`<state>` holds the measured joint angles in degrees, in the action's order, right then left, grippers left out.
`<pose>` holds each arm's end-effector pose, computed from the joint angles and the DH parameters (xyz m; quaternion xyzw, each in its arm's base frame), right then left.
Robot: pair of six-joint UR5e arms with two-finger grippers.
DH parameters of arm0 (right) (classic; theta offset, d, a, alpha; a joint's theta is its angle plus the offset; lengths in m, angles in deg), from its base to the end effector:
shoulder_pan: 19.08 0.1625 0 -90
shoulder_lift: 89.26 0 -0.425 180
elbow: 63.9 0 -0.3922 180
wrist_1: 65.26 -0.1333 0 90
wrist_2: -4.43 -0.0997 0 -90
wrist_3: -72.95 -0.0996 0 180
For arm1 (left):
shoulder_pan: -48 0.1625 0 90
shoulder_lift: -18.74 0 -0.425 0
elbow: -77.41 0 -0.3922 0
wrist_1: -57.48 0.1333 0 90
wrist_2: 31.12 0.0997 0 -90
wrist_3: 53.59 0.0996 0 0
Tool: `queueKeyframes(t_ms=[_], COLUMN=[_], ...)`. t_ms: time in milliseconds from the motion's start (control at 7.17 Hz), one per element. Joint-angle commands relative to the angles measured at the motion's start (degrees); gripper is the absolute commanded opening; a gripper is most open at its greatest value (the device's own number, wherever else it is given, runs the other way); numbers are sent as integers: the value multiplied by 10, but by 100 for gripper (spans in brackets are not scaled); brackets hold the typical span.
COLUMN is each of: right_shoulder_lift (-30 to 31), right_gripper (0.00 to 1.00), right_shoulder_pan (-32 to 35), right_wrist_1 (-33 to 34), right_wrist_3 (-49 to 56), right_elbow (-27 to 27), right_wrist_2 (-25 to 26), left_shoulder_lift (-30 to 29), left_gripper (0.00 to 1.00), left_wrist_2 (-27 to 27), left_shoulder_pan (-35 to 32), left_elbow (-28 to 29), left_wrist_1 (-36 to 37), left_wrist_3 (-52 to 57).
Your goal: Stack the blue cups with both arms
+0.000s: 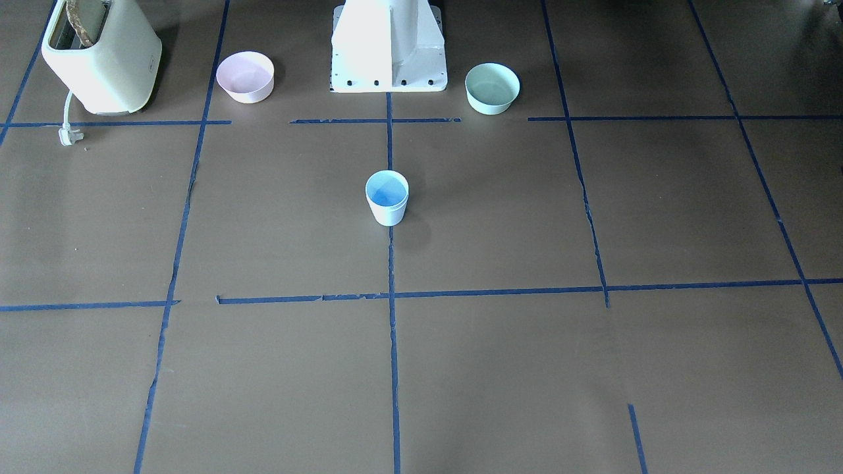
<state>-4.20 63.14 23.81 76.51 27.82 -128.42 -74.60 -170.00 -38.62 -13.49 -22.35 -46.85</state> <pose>-0.0074 -0.5386 0.5996 0.0482 -0.3665 -0.1158 0.9219 -0.0282 -0.5108 0.6332 -0.0350 0.4144 0.0589 0.9075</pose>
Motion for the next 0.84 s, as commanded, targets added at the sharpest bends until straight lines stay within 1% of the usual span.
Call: queueKeyframes(t_ms=[0,279,698], right_shoulder_lift=[-3,3,15], right_gripper=[100,100,100], right_shoulder_pan=[3,7,7], right_wrist_1=[-4,-5,-6], right_wrist_3=[0,0,1], right_elbow=[-28,-28,-22], right_wrist_2=[-9,-11,-17], left_shoulder_lift=[1,0,-8], left_gripper=[100,100,100], left_wrist_2=[0,0,1], left_shoulder_pan=[-1,0,1], left_elbow=[-4,-1,20], left_wrist_1=[-2,-2,-10], left_wrist_3=[-1,0,1])
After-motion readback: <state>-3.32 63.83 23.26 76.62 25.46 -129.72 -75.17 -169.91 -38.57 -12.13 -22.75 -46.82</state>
